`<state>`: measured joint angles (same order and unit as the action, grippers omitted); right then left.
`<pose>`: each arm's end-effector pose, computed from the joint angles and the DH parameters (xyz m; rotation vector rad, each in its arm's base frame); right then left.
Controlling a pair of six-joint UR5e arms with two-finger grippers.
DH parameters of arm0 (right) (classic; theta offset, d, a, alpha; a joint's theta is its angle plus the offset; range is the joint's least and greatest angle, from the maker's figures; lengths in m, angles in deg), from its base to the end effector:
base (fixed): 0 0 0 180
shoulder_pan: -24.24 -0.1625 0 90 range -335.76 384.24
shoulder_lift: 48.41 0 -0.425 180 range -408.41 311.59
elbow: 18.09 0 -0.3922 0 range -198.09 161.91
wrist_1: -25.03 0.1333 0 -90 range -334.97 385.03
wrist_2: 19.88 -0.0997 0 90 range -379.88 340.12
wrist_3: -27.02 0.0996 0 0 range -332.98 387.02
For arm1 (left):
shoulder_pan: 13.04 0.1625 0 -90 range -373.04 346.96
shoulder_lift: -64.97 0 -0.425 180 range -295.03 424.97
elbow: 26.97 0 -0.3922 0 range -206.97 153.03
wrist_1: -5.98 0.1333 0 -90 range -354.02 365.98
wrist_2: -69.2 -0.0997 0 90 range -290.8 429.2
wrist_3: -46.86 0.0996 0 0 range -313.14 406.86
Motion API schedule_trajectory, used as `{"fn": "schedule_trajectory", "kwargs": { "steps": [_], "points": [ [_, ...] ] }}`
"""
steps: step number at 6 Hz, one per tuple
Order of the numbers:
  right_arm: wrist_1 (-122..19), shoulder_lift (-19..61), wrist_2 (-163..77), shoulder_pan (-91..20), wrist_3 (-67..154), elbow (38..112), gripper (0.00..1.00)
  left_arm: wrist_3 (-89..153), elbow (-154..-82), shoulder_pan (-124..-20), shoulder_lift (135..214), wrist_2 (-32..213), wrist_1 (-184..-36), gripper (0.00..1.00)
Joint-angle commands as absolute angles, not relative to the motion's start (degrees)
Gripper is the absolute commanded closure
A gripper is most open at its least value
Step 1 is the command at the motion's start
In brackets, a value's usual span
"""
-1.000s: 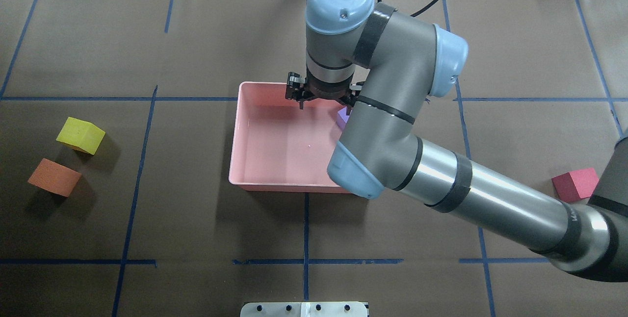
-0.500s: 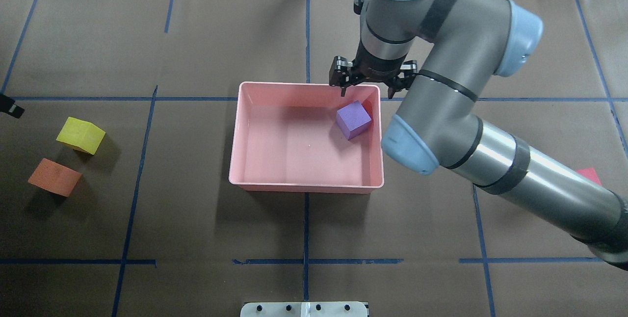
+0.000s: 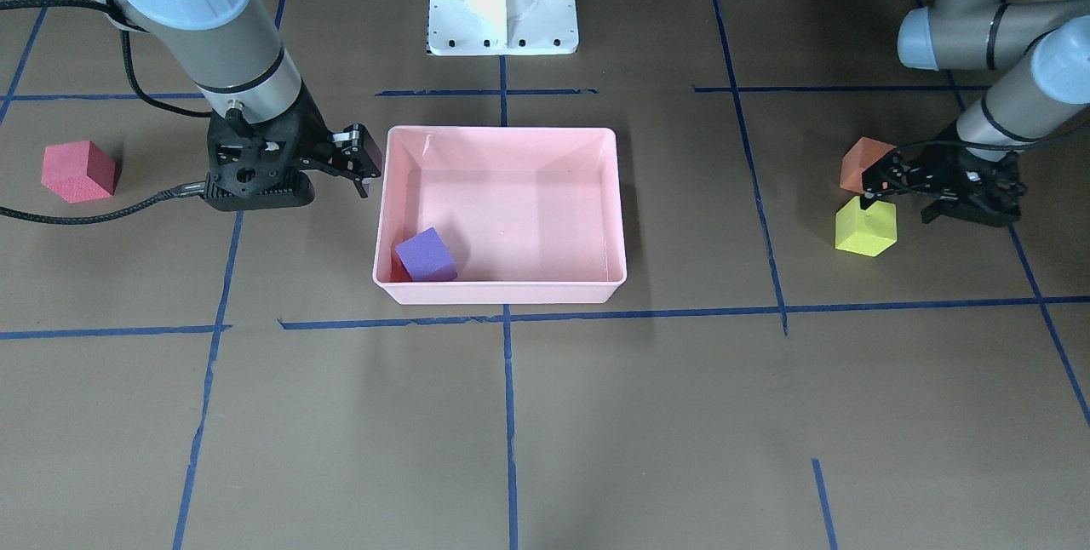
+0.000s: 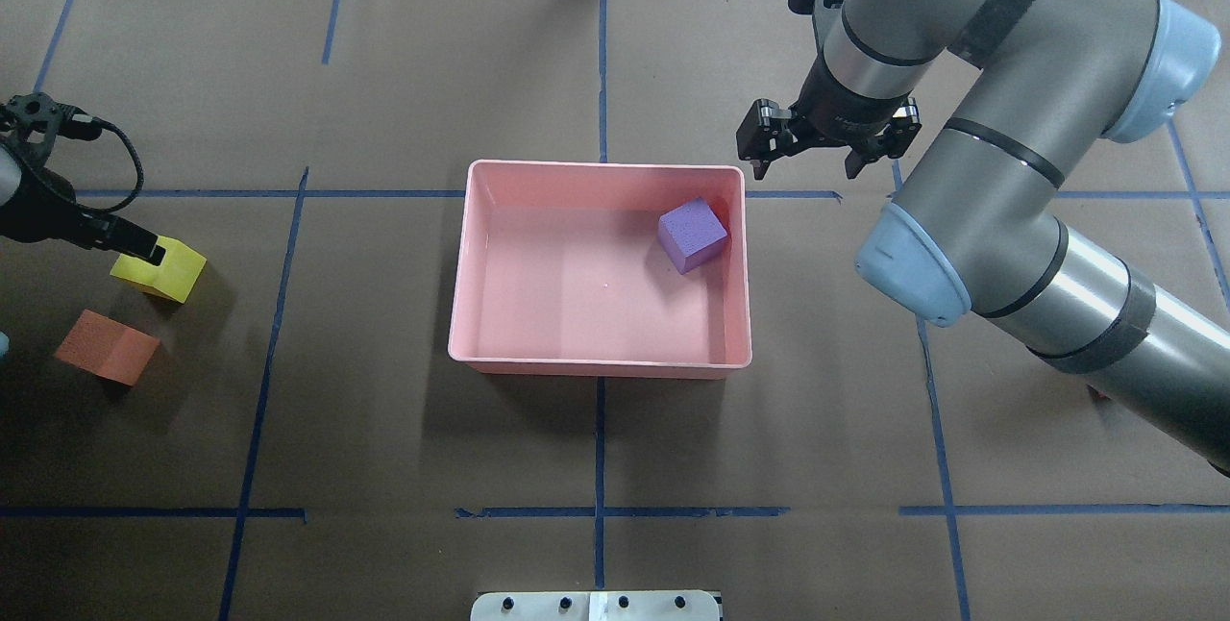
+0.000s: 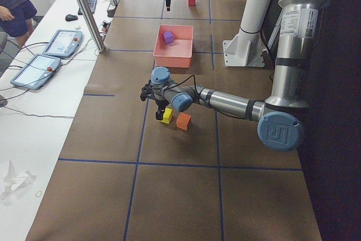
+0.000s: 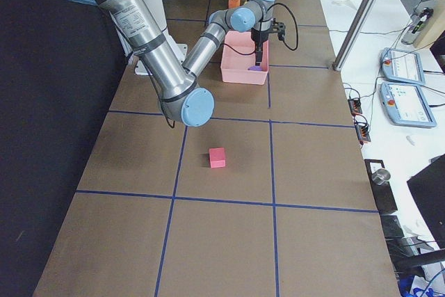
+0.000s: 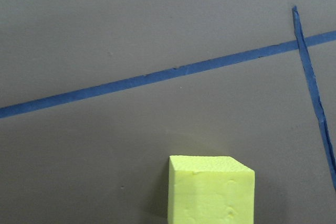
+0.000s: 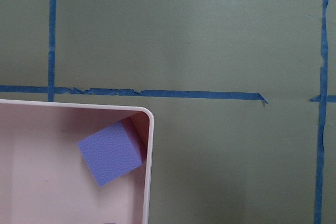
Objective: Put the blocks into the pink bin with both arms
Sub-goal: 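Grasp the yellow cube with the left gripper while the right arm withdraws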
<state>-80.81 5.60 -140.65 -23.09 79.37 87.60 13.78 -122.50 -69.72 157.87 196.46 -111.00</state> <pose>-0.3623 -0.5145 0.2097 0.0293 -0.7997 -0.0081 0.2338 -0.4885 0.5363 0.1540 0.8528 0.2048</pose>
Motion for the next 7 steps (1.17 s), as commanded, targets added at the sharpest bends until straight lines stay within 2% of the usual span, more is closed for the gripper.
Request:
{"fn": "schedule_trajectory", "kwargs": {
  "steps": [1,4,5,6,7],
  "points": [
    [-80.79,6.34,-140.73,-23.13,79.31,87.82,0.0,13.29,-121.46,-66.58,158.31,194.28,-111.09,0.0],
    [-80.52,6.96,-140.64,-23.04,79.22,87.9,0.0,13.46,-117.59,-64.46,159.89,193.3,-111.18,0.01],
    [-80.52,6.96,-140.64,-23.13,79.05,87.9,0.0,13.38,-117.58,-64.37,160.85,193.3,-111.0,0.38],
    [-80.7,6.96,-140.9,-24.09,76.0,87.99,0.0,13.38,-118.19,-64.37,160.94,193.39,-111.0,0.59],
    [-80.87,9.83,-143.34,-26.1,73.1,89.82,0.0,13.03,-120.72,-64.45,160.94,193.83,-110.39,0.64]
  ]
}}
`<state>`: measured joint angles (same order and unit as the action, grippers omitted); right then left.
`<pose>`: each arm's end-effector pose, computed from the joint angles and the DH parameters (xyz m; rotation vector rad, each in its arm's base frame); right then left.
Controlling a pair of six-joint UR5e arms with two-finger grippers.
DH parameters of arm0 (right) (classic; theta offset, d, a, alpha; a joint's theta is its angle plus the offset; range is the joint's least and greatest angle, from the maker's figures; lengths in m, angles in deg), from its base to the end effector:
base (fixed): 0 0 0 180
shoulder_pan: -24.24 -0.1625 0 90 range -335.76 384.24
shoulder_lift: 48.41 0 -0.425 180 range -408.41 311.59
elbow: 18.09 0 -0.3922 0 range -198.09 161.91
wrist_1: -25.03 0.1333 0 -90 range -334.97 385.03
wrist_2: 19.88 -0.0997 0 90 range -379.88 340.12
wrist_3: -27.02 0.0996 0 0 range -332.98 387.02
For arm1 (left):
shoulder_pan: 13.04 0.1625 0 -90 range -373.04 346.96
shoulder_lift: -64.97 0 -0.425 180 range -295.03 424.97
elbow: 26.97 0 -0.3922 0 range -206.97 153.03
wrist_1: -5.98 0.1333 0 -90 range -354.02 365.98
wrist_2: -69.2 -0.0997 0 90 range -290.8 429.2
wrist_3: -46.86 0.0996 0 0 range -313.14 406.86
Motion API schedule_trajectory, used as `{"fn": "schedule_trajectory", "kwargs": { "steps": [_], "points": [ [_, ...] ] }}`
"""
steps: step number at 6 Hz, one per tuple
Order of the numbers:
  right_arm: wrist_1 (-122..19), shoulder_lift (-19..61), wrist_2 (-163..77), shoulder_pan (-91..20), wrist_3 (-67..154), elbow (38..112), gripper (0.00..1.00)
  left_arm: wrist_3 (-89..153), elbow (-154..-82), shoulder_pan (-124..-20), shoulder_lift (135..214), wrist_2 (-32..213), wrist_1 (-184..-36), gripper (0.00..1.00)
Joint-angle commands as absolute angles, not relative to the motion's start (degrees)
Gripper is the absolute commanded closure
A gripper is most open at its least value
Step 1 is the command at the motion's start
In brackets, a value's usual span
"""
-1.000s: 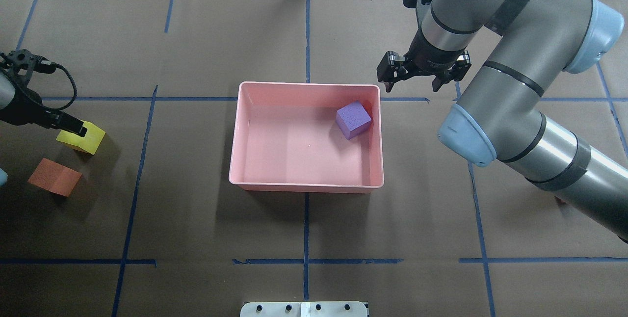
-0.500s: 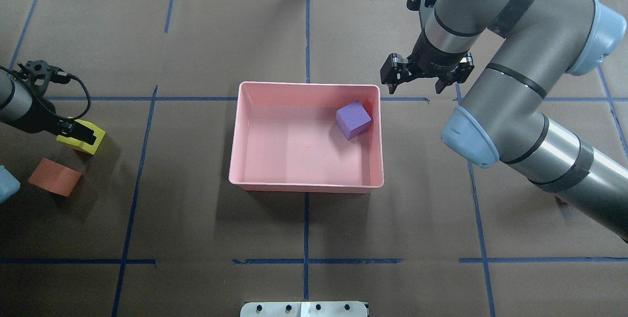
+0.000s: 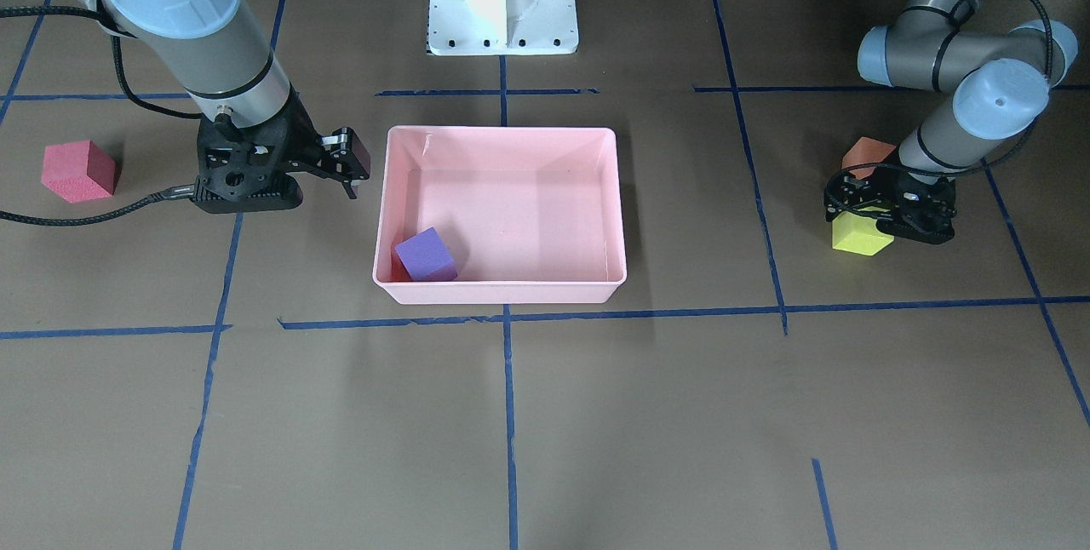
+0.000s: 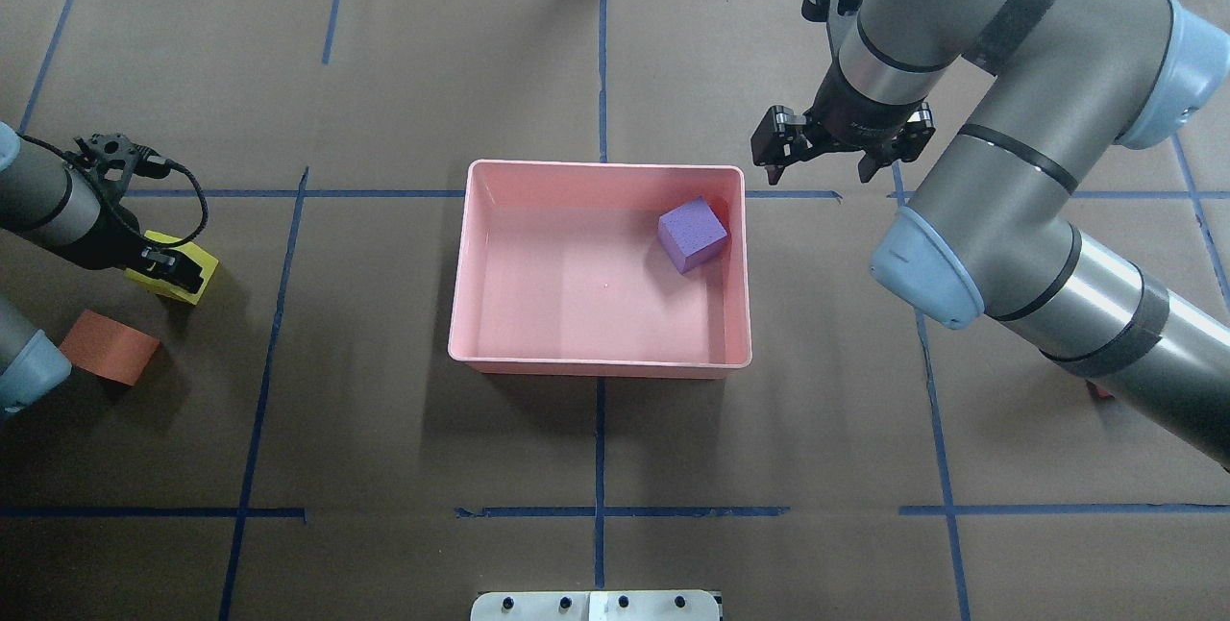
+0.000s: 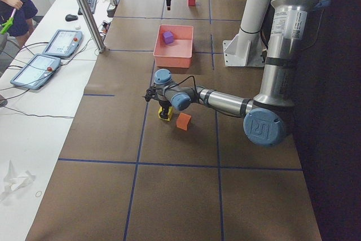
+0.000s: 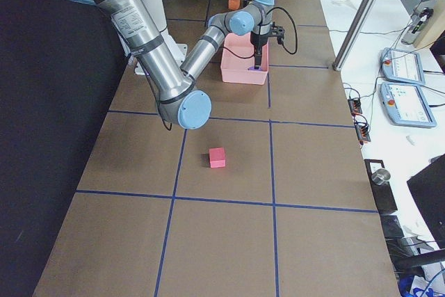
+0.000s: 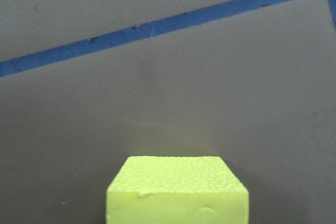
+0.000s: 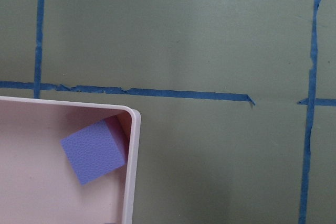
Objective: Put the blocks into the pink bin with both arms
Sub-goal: 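Grasp the yellow cube with the left gripper while the right arm withdraws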
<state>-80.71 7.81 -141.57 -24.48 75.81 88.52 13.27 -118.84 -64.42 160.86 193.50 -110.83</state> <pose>-0.3459 -0.5168 0.2266 0.0370 -0.7946 -0.0431 0.2899 -0.4865 0.5435 0.1310 0.8148 0.2633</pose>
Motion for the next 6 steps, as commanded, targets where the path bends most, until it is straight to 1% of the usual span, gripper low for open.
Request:
{"fn": "schedule_trajectory", "kwargs": {
  "steps": [1,2,3,5,6],
  "points": [
    [-81.05,13.25,-143.97,-28.29,67.76,92.27,0.0,10.85,-123.01,-64.71,161.03,193.83,-110.3,0.64],
    [-80.96,17.81,-145.89,-30.84,61.88,94.21,0.0,4.48,-125.03,-64.8,163.55,193.83,-109.95,0.64],
    [-80.62,24.03,-147.22,-34.34,52.77,96.58,0.0,0.24,-127.4,-64.72,167.58,193.74,-104.9,0.64],
    [-80.35,35.73,-149.94,-41.82,36.24,99.85,0.0,-4.78,-134.08,-64.02,179.34,193.39,-84.9,0.63],
    [-80.0,40.92,-150.39,-44.46,29.98,100.99,0.0,-12.74,-134.11,-60.53,186.19,193.22,-79.94,0.63]
  ]
}}
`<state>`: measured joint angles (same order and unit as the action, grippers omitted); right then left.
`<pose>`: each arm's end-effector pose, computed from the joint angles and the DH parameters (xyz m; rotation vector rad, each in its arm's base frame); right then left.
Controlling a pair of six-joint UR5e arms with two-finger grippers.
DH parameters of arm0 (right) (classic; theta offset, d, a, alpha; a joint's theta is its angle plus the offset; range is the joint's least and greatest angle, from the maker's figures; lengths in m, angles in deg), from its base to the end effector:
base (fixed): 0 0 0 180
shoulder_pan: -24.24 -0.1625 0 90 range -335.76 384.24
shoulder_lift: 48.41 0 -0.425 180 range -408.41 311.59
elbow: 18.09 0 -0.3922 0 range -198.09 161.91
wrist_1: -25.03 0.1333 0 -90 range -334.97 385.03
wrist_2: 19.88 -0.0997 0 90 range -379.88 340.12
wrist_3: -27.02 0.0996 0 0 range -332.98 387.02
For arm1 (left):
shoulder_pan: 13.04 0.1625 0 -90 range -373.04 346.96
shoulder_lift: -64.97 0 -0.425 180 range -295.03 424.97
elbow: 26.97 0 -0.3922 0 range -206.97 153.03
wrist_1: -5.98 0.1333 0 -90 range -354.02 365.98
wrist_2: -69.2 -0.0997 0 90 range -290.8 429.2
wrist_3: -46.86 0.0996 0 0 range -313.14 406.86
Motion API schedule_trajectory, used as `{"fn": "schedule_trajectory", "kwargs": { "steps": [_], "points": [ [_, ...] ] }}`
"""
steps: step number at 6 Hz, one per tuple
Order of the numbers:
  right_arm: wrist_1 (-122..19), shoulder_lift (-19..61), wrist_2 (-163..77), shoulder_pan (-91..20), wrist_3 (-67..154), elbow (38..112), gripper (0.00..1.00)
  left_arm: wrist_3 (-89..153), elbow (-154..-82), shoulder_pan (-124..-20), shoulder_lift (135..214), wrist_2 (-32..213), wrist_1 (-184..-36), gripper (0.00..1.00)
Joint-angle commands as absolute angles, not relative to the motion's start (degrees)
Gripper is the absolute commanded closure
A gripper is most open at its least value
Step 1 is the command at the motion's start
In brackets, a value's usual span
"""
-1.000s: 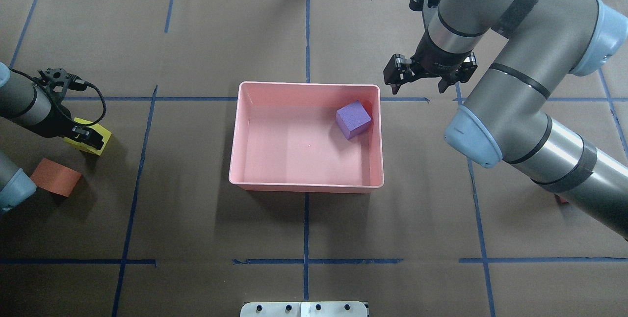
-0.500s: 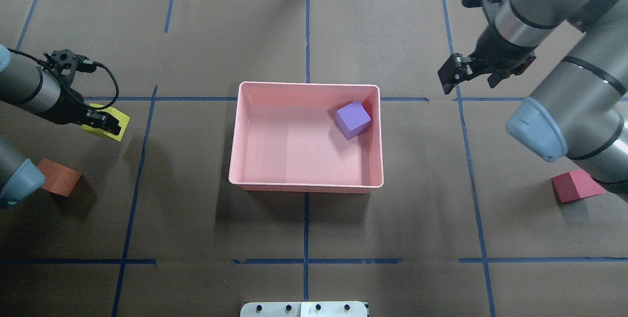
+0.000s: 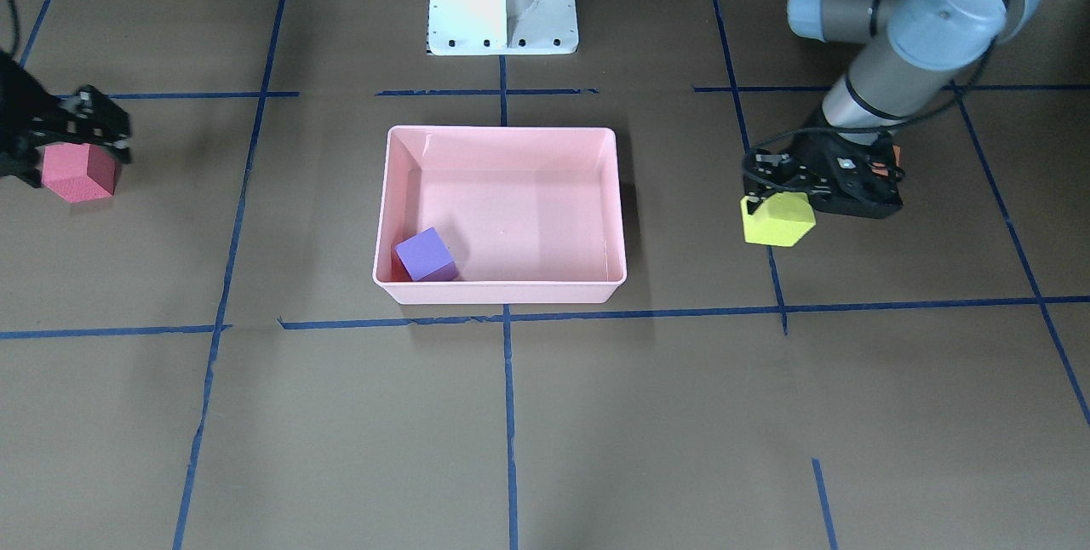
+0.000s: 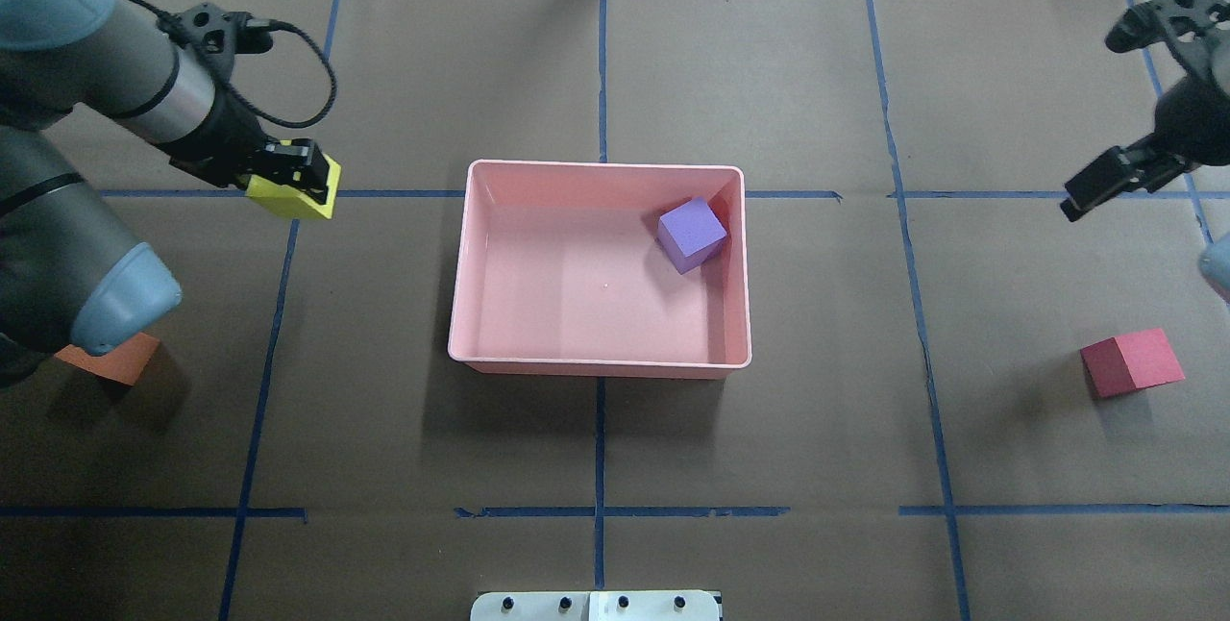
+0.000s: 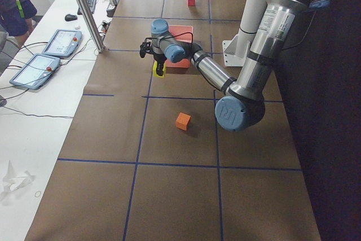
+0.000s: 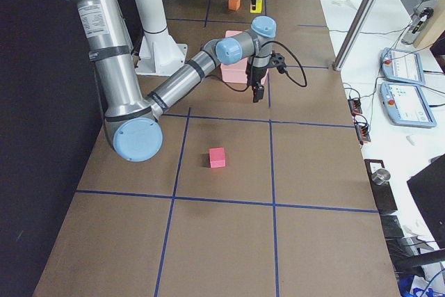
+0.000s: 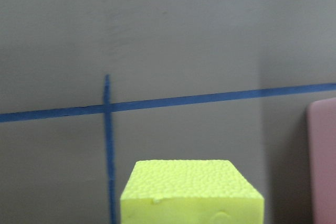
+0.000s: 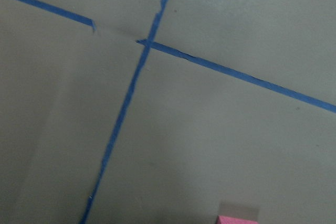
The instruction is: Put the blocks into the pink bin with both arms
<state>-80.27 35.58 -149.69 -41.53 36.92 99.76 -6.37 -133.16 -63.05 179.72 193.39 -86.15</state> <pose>-0.1373 -0.4745 0.4074 0.0955 -0.7532 -0.3506 0.3285 -0.5119 0.2836 0.0877 0.9178 0.0097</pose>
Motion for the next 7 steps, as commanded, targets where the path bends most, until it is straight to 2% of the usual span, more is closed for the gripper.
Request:
{"fn": "schedule_trajectory", "kwargs": {
  "steps": [1,2,3,5,6,7],
  "points": [
    [-73.3,47.76,-150.48,-45.27,29.13,102.04,0.0,-19.95,-134.11,-57.02,190.52,191.48,-79.37,0.63],
    [-65.22,53.83,-150.57,-45.28,29.73,101.45,0.0,-23.59,-132.89,-52.46,193.52,188.33,-79.36,0.63],
    [-59.49,57.72,-150.31,-45.19,33.57,100.48,0.0,-26.06,-132.18,-48.32,194.86,183.33,-79.45,0.01],
    [-38.35,59.86,-149.87,-41.27,50.72,91.72,0.01,-26.26,-132.43,-47.58,194.69,182.67,-79.36,0.0],
    [-31.72,59.78,-146.12,-35.58,60.67,90.03,0.01,-26.35,-132.78,-47.58,194.69,182.67,-79.36,0.0],
    [-30.96,59.34,-144.09,-32.56,63.46,89.23,0.01,-26.35,-132.96,-47.58,194.52,182.67,-79.36,0.0]
  ]
}}
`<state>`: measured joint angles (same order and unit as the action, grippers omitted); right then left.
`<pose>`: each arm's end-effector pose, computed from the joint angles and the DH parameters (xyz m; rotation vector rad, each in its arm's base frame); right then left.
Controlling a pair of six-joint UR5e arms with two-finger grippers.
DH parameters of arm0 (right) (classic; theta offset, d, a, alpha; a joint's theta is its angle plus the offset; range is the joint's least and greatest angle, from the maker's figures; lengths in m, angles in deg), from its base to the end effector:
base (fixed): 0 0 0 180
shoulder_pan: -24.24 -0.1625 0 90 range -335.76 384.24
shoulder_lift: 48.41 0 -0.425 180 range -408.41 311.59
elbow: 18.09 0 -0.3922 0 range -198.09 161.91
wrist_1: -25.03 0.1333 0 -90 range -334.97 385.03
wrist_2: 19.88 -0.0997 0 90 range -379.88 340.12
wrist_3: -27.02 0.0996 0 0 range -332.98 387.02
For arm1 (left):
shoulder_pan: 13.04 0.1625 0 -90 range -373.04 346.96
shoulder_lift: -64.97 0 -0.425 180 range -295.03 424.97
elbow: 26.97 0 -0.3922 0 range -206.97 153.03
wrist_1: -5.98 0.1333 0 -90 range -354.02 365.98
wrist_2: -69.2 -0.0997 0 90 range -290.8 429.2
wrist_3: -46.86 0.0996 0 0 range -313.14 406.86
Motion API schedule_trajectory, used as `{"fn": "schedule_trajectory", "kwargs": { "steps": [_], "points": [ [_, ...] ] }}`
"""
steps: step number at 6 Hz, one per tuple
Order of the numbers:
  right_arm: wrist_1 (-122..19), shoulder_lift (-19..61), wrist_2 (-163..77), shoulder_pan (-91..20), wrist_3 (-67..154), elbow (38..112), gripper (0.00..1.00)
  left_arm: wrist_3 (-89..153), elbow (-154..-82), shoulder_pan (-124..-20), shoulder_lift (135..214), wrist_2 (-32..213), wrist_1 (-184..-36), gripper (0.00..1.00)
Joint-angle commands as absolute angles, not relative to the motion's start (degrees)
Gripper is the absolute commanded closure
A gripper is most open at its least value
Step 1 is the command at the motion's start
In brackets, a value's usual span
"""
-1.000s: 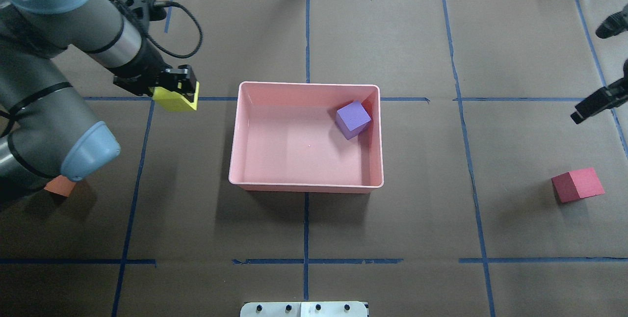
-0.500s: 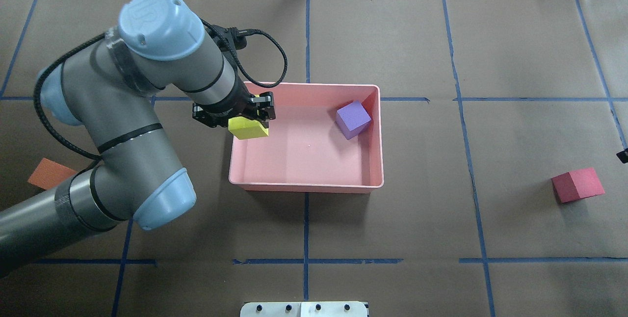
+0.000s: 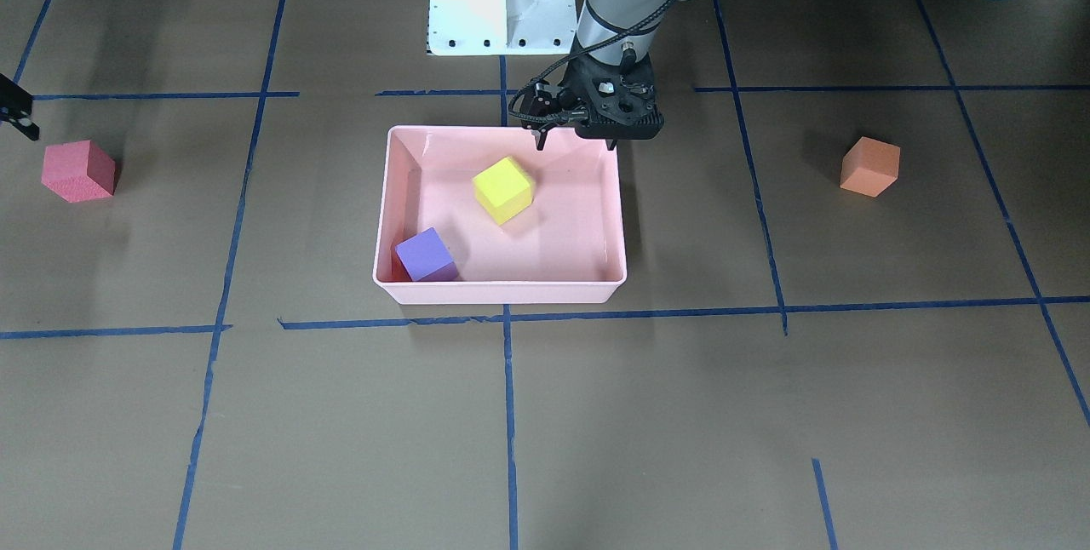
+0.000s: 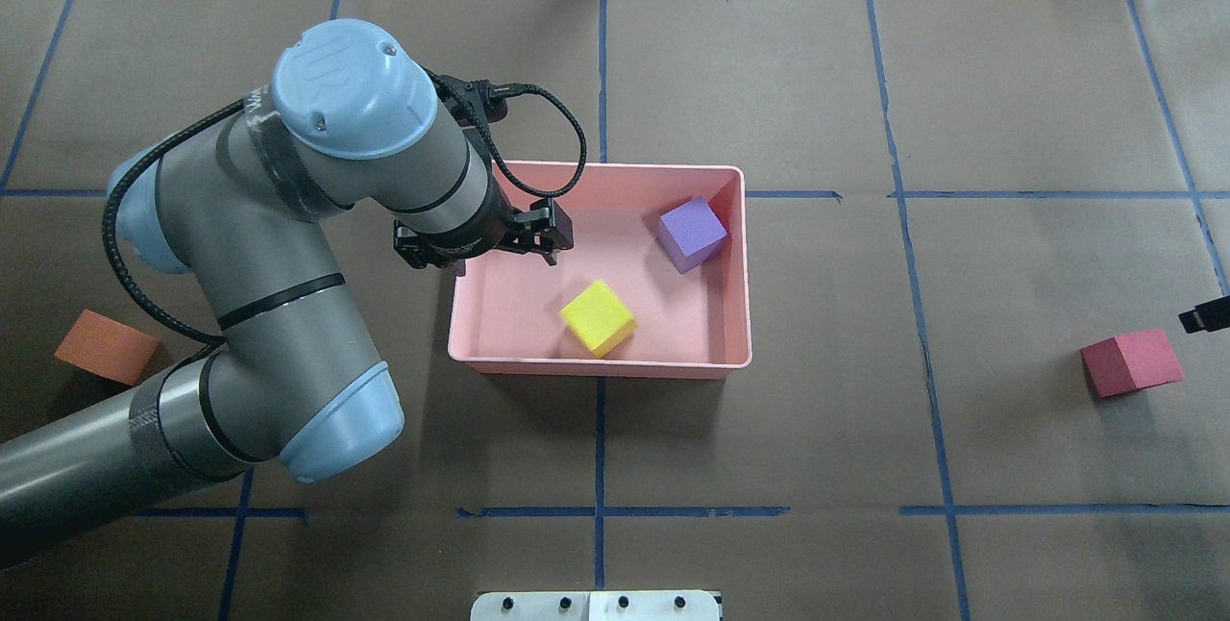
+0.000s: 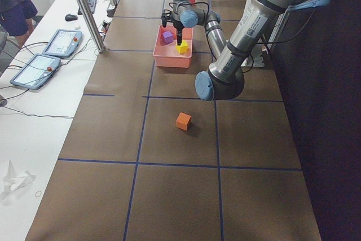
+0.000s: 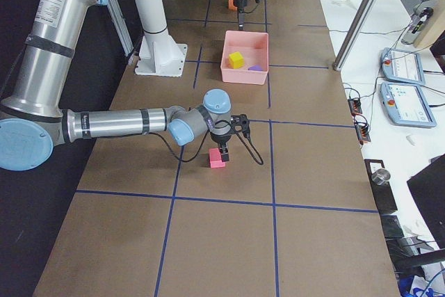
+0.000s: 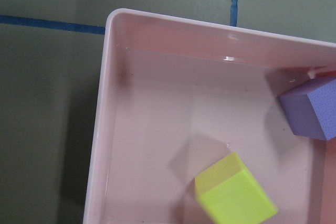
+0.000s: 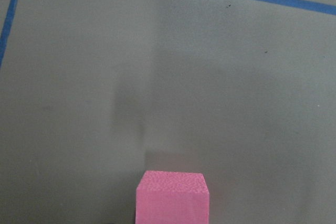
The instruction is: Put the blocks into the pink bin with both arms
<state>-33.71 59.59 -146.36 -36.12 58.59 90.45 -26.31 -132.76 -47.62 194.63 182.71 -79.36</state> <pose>-0.1274 -0.3737 0.5785 0.1455 -0.8062 -0.1448 0.4635 -0.4332 0.1471 0.0338 0.9523 -0.1042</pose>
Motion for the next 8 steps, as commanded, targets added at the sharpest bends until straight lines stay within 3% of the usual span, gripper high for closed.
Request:
{"fn": "schedule_trajectory", "kwargs": {
  "steps": [1,5,6,7,8],
  "points": [
    [-30.95,59.17,-144.07,-31.84,63.49,88.7,0.0,-26.44,-133.14,-47.58,194.43,182.41,-79.36,0.0],
    [-30.95,57.76,-141.34,-26.3,63.05,84.04,0.04,-26.35,-133.31,-47.58,194.26,182.41,-79.36,0.0],
    [-31.04,57.5,-141.34,-25.77,63.14,83.86,0.38,-26.35,-133.4,-47.58,194.25,182.41,-79.36,0.0],
    [-31.04,57.49,-140.82,-24.72,63.14,83.86,0.42,-25.92,-133.4,-47.58,193.65,182.49,-79.45,0.0],
    [-31.04,56.89,-140.9,-24.71,63.31,84.47,0.55,-25.65,-133.49,-47.58,193.29,182.67,-79.45,0.0]
  ]
}}
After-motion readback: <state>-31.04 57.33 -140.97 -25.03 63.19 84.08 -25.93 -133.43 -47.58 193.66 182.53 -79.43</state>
